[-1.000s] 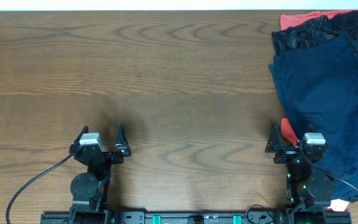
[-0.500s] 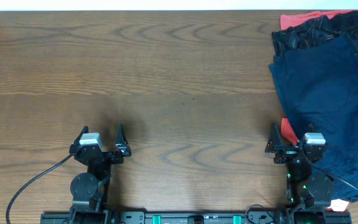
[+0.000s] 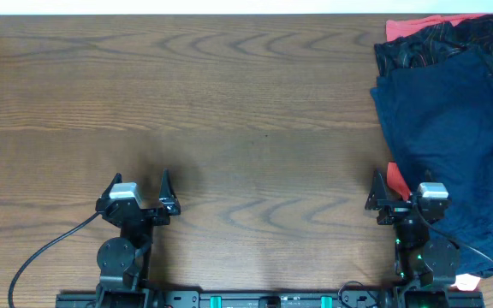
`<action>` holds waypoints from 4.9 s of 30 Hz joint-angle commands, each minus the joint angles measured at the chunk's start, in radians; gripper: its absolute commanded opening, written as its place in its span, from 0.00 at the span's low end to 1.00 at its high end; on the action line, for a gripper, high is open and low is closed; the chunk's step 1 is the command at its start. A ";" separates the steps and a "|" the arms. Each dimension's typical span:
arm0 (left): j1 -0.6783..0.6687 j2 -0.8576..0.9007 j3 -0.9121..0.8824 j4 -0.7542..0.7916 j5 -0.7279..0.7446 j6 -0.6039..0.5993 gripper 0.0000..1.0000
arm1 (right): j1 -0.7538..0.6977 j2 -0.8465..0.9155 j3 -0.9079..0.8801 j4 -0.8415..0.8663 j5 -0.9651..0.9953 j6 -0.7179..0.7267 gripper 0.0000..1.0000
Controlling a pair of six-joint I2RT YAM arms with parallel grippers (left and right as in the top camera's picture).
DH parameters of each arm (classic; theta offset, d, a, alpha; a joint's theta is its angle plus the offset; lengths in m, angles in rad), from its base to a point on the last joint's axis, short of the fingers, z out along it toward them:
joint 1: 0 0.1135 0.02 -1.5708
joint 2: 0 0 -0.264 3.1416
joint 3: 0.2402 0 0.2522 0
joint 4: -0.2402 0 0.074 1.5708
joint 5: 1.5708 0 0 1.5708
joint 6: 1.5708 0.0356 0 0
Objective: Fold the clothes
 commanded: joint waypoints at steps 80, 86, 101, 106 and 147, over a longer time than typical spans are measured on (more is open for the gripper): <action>0.006 0.923 0.822 -0.745 0.045 -0.017 0.98 | -0.080 1.714 1.021 -0.372 0.289 0.071 0.01; 0.006 0.923 0.822 -0.746 0.045 -0.017 0.98 | -0.078 1.628 1.021 -0.375 0.158 0.057 0.01; 0.006 0.923 0.821 -0.745 0.045 -0.017 0.98 | 0.174 1.498 1.025 -0.277 -0.391 0.113 0.01; 0.006 0.923 0.821 -0.745 0.045 -0.018 0.98 | 0.334 1.566 1.025 -0.209 -0.357 0.158 0.01; -0.045 1.088 0.794 -0.716 0.348 -0.292 0.98 | -0.183 1.351 1.025 -0.789 0.027 0.238 0.99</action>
